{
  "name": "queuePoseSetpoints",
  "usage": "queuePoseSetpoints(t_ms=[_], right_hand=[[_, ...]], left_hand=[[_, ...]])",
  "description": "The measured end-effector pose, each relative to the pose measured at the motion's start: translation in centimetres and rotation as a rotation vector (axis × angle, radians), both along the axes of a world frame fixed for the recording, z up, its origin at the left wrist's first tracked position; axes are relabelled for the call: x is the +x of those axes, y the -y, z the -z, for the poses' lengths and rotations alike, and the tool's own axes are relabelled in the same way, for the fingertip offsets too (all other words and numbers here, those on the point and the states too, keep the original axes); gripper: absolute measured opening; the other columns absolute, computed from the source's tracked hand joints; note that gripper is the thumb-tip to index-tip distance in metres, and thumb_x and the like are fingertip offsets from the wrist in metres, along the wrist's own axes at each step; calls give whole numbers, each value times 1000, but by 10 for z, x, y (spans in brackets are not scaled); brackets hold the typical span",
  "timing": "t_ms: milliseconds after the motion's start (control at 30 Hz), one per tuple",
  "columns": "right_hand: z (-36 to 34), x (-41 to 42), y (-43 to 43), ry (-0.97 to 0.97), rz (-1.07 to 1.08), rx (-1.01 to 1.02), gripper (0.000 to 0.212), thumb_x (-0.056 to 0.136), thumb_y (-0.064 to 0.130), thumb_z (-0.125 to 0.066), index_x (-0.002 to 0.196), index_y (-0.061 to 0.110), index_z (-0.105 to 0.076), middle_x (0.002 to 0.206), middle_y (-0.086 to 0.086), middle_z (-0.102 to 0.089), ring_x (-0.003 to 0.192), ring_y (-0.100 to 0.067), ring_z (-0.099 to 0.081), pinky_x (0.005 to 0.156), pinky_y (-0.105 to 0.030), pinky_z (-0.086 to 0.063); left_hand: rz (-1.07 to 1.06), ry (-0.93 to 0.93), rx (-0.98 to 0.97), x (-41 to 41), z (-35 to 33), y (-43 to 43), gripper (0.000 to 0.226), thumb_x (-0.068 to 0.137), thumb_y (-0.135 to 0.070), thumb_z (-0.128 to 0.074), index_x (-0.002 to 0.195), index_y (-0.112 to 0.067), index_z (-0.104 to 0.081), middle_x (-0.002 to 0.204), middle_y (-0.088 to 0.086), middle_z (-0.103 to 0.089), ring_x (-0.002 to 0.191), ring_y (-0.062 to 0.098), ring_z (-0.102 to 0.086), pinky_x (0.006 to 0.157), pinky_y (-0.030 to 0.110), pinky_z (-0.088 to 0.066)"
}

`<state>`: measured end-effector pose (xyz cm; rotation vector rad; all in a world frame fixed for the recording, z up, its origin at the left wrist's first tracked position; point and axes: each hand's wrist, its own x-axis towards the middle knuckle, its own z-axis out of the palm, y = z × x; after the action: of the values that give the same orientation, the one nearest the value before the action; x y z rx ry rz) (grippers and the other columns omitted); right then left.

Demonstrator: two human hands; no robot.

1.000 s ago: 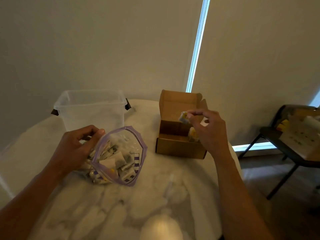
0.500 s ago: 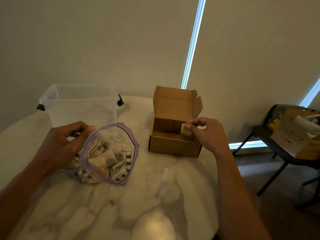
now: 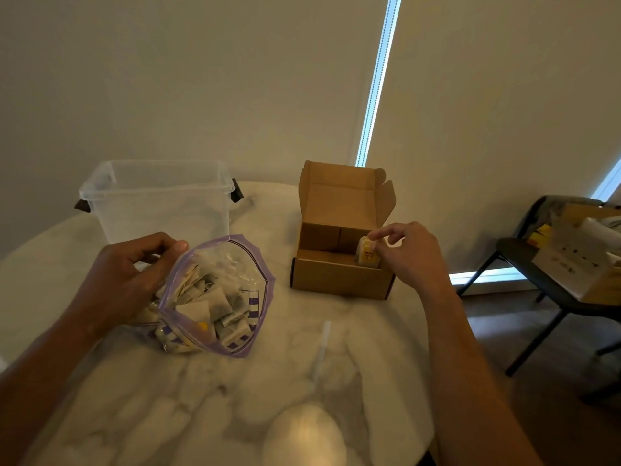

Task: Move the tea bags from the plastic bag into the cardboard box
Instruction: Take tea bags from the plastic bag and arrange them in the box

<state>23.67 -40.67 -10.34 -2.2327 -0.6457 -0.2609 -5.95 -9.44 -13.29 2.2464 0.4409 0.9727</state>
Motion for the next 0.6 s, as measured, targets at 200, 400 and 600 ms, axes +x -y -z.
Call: queuePoseSetpoints(t_ms=[200,400,600], right_hand=[[-17,-43,-23,195,-207,175,12,94,34,-80,106,36,-79,95,18,-62,80,-1,-58,68,-6,-40],[-42,-120,-55,57,-889,43,20,94,36,-80,113,27,-79,99,14,-76,90,-16,-71,73,-28,-61],[-51,-151,-97,191,-1168,-391,19,97,26,-77,115,24,-80,103,20,-72,89,4,-67,73,-13,-53]], left_hand=[[-10,-7,6,-1,-3,2,25,110,-23,-68,87,-14,-75,80,-9,-73,75,3,-62,70,11,-46],[13,13,25,-1,-8,6,28,110,-25,-68,82,-26,-72,77,-15,-71,72,-3,-60,71,11,-45],[7,4,14,-1,-9,8,28,111,-24,-67,84,-20,-75,81,-8,-74,73,1,-62,73,9,-46]])
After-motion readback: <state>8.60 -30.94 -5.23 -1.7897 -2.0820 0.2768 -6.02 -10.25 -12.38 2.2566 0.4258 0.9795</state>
